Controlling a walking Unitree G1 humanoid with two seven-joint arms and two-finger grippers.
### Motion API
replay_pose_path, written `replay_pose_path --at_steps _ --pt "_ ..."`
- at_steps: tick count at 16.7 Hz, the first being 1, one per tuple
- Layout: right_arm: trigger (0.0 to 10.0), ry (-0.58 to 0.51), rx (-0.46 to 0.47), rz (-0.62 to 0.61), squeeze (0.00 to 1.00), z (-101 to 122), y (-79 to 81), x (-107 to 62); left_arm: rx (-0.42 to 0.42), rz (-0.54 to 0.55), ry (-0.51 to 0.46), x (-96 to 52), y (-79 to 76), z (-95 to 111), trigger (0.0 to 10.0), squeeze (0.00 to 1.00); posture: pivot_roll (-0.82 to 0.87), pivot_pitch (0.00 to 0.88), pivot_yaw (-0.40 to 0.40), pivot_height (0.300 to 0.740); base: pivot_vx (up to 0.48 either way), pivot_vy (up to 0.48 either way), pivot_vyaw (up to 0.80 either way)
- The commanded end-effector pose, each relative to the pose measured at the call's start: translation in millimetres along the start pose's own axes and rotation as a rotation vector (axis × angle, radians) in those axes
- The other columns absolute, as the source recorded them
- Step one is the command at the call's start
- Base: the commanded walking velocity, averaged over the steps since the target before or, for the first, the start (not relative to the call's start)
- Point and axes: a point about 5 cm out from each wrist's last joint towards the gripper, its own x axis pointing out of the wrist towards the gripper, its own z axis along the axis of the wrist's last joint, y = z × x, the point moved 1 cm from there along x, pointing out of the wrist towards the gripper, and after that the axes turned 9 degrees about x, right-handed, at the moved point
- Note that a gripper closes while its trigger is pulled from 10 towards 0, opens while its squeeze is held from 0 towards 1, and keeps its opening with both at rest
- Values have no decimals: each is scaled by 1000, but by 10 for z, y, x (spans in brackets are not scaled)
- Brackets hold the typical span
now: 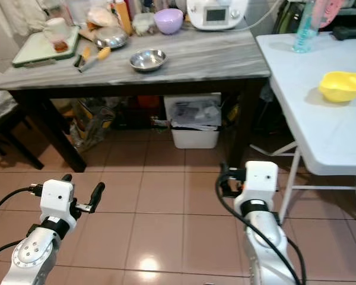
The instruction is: Setting the table
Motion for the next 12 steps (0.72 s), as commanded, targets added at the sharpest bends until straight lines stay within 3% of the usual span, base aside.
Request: replay_pose_path --at_steps 1,12 --pt "10000 -6 -9 4 0 24 -7 6 -1 -12 -4 -2 -5 -5 10000 0 -49 74 90 740 0 -428 0" --pt "10000 -8 -12 3 0 21 8 19 5 -33 -2 -6 -24 -33 10000 0 -48 75 98 740 0 -480 0"
